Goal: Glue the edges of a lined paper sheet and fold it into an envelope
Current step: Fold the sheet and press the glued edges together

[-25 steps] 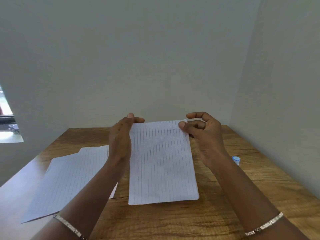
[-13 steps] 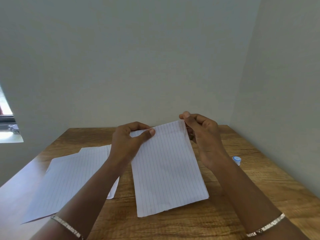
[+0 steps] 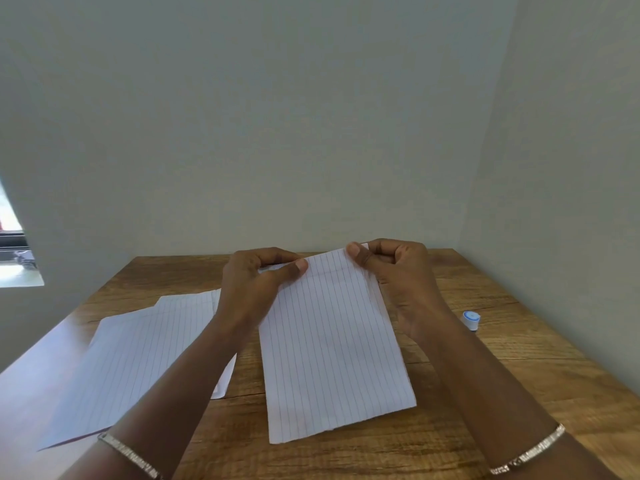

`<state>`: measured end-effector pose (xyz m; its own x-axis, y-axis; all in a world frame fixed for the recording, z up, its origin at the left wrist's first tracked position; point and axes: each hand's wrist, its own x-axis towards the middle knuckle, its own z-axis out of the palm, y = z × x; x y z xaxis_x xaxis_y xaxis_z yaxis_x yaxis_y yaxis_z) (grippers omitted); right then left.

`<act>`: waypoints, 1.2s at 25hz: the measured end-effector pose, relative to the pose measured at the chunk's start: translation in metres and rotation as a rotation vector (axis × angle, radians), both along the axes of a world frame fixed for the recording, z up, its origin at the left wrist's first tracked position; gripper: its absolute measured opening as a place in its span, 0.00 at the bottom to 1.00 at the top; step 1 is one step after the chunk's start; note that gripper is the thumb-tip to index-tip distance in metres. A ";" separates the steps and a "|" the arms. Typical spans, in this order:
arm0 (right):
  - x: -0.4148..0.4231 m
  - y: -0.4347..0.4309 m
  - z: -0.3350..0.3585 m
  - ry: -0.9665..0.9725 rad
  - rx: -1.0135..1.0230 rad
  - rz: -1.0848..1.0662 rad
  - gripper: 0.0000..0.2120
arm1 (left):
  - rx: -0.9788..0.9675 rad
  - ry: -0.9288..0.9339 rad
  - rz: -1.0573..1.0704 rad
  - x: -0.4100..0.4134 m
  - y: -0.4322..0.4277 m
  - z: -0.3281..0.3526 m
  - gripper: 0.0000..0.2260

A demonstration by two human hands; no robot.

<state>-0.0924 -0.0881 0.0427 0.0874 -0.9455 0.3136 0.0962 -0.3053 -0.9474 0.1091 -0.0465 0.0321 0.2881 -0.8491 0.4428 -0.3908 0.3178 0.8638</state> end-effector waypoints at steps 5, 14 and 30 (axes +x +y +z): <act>-0.001 0.000 -0.001 0.037 -0.042 -0.032 0.08 | -0.154 -0.575 0.188 -0.007 0.007 -0.001 0.21; 0.002 0.002 0.004 0.086 -0.003 0.009 0.17 | -0.123 -0.362 0.122 -0.003 0.000 0.003 0.05; -0.001 0.005 0.003 0.307 -0.094 0.034 0.08 | -0.113 -0.309 0.063 -0.007 -0.002 -0.001 0.06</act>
<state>-0.0929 -0.0834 0.0460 0.2229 -0.9085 0.3534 -0.1784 -0.3944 -0.9015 0.1016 -0.0484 0.0314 0.1757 -0.7742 0.6080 -0.6506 0.3723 0.6620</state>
